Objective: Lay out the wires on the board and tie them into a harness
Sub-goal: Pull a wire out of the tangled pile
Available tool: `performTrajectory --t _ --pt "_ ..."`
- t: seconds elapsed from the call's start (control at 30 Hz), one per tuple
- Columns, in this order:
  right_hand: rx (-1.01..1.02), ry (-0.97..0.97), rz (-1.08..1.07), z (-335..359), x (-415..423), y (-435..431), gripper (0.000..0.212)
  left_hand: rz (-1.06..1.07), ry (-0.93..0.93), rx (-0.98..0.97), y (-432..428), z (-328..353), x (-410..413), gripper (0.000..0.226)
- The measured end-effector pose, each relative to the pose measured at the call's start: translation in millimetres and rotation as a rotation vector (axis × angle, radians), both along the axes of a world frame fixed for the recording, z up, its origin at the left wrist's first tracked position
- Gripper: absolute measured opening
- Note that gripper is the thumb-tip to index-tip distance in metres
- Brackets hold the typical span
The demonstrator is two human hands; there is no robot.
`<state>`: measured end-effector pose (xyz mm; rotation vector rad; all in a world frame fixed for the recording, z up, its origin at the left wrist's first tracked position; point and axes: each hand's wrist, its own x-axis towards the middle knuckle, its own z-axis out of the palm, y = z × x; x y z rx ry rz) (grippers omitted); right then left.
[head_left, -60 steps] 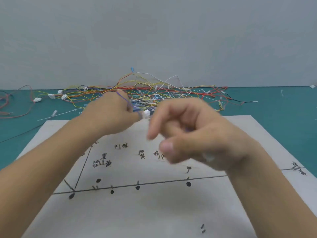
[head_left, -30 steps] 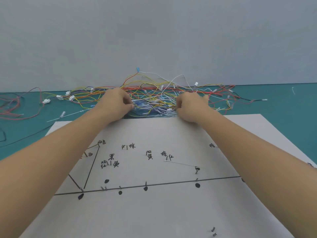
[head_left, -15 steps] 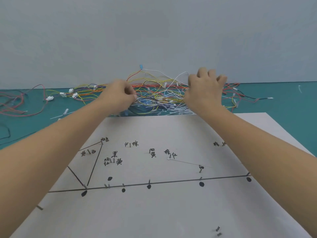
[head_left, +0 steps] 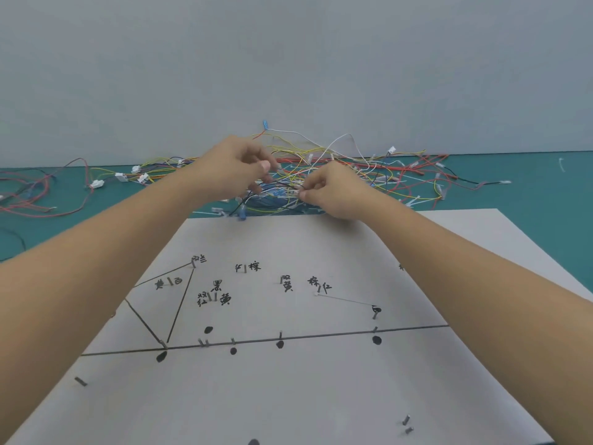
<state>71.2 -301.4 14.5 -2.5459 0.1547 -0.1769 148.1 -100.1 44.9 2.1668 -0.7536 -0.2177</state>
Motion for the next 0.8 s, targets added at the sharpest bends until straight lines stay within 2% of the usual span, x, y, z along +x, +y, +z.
performTrajectory --t 0.1,0.23,0.3,0.4,0.5,0.6,0.8 --pt "-0.014 0.038 -0.01 -4 -6 -3 0.021 0.114 -0.158 0.113 5 -14 13 0.016" --pt "-0.003 0.032 0.034 -7 -9 -1 0.038 0.144 -0.152 0.199 -2 -27 17 0.012" --pt "0.052 -0.016 0.029 -9 -10 2 0.034 0.169 -0.152 0.191 -8 -29 18 0.005" --pt "0.129 -0.1 0.053 -11 -11 8 0.021 0.209 -0.146 0.147 -12 -29 23 0.009" --pt "0.08 -0.108 0.117 -14 -10 16 0.011 0.239 -0.092 0.036 -11 -21 26 0.011" --pt "-0.04 -0.143 0.081 -17 1 21 0.009 0.244 -0.091 -0.161 -9 -7 23 0.016" --pt "-0.226 -0.13 -0.212 -23 32 17 0.015 0.252 -0.132 -0.596 1 39 -2 0.016"
